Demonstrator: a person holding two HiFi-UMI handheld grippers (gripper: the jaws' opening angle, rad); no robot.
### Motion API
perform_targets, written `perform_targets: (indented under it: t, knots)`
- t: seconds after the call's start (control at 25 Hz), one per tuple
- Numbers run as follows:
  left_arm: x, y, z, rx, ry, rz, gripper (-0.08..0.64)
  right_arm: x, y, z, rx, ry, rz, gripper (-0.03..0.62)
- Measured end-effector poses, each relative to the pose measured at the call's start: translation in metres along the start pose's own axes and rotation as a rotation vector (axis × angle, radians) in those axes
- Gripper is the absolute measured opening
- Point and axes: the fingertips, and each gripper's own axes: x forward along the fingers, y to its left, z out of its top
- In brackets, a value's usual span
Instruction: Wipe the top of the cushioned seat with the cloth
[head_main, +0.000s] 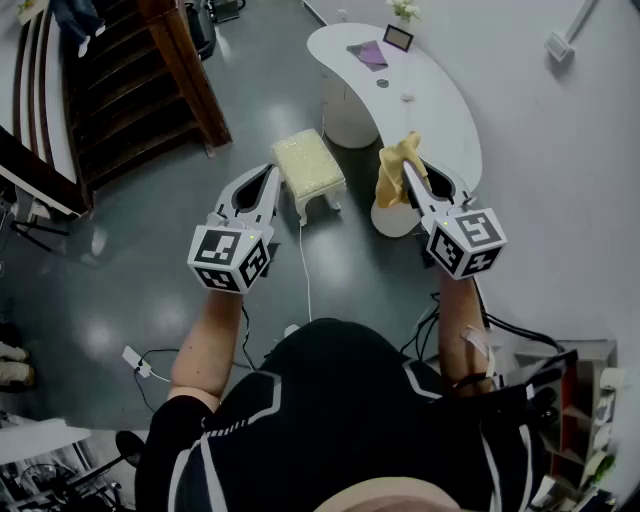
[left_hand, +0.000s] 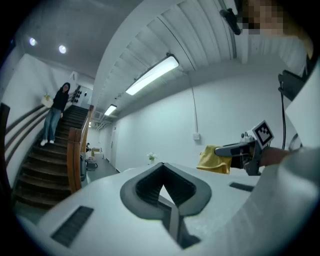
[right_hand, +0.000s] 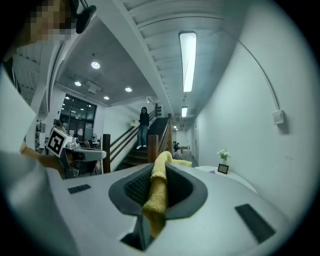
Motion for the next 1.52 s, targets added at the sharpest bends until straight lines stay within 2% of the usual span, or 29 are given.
perform_targets:
  t: [0.12,0.4,0.72,0.92,1.16,1.36,1.52]
  knots:
    - [-0.001,0.002,-0.002,0.073,0.026,0.058,0.003,-0.002,0.004,0.0,-0.004,0.003,0.004,0.06]
    - [-0.009,-0.006,0.003,0.046,0.02,0.018,0.003,-0.007,0.007,0.005,-0.011,-0.003,-0.003,0.06]
    - [-0.02,0.0,0.0,0.104,0.029,0.04,0.003,-0.007,0.024,0.011,0.015,-0.039,0.024,0.061]
    - [-0.029,0.013,-0.004,0.049,0.039,0.003,0.004,0.002,0.042,0.012,0.006,-0.031,0.03,0.061]
    - [-0.046,0.04,-0.011,0.019,0.035,-0.034,0.004,0.015,0.063,0.009,0.008,-0.025,0.0,0.061]
    - [-0.054,0.067,-0.017,0.052,0.038,-0.011,0.004,0.029,0.078,0.004,0.017,-0.018,-0.023,0.061]
    - [-0.048,0.075,-0.019,0.013,0.029,-0.038,0.004,0.047,0.08,0.002,0.019,-0.012,-0.005,0.063]
